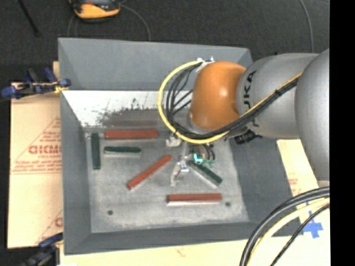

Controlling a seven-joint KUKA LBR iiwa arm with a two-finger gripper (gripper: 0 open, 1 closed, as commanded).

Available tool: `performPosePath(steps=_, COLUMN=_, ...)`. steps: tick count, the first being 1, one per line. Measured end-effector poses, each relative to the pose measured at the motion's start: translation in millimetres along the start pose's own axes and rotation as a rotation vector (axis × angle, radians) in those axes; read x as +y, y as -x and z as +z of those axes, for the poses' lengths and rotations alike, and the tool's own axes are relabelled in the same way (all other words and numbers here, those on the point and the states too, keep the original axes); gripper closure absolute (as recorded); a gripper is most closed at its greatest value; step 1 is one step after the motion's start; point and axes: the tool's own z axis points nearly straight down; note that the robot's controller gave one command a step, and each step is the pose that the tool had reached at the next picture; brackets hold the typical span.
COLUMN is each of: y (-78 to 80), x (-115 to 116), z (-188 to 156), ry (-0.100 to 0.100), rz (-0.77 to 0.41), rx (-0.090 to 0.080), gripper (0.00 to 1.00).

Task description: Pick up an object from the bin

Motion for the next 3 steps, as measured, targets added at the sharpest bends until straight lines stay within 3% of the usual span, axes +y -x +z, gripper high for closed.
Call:
performPosePath(steps=1, y=1.8, x=0, z=-3, ry=0.000, rz=0.001, rx=-0.006, gripper=0.00)
performPosePath(steps=2, y=29.4, x=43, z=47, ry=-0.005, rz=-0.194, rx=-0.001, gripper=1.00)
performPosePath(steps=3, y=29.6, x=43, z=47, ry=-0.004, rz=-0.193, rx=-0.002, gripper=1.00)
